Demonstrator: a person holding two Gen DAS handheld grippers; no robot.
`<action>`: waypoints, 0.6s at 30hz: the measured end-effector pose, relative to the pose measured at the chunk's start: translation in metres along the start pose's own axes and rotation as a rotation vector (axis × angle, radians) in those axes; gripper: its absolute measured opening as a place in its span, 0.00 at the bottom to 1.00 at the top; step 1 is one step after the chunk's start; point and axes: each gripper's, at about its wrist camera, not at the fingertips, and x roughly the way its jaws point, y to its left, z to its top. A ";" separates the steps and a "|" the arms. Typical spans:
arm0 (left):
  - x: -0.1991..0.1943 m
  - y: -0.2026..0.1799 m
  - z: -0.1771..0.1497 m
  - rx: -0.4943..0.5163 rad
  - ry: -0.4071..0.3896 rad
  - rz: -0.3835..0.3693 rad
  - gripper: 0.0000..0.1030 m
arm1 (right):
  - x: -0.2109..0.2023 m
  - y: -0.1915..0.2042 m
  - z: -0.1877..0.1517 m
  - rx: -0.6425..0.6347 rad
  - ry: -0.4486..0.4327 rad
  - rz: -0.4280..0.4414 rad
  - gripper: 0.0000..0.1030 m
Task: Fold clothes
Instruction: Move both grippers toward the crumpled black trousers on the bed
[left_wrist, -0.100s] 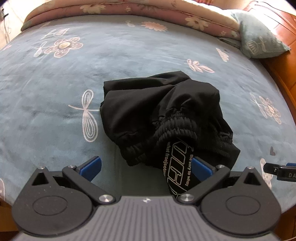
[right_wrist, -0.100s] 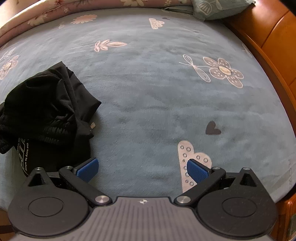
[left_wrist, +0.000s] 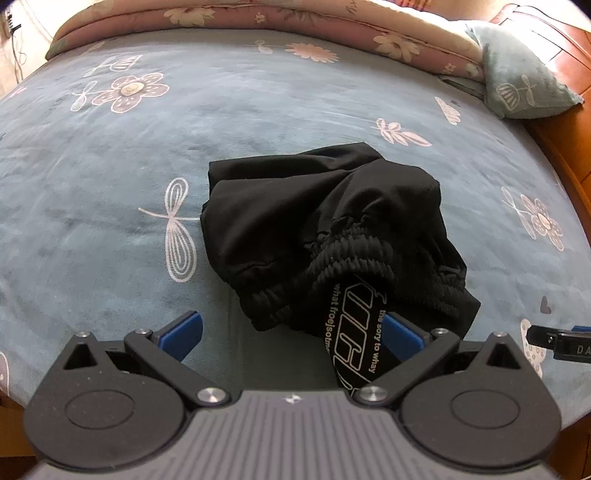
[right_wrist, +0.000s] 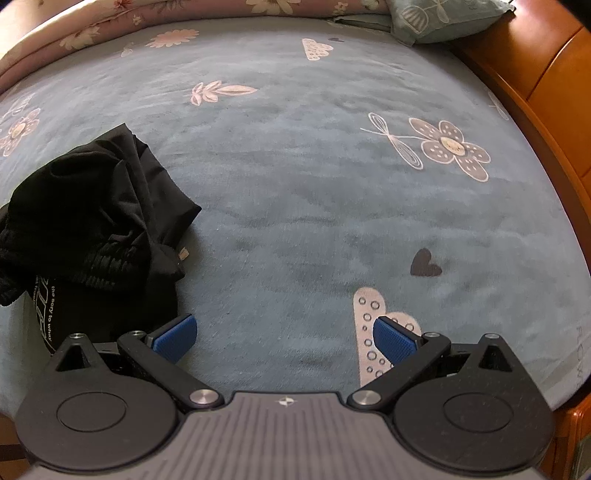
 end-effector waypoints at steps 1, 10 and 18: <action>0.001 -0.002 0.000 0.009 0.001 -0.003 0.99 | 0.000 0.000 0.000 0.003 0.002 0.002 1.00; 0.009 -0.001 0.005 -0.021 0.040 0.015 0.99 | 0.009 -0.004 0.001 0.006 0.000 0.013 1.00; 0.013 0.004 0.005 0.013 0.053 0.025 0.99 | 0.011 0.003 -0.004 0.022 0.005 0.035 1.00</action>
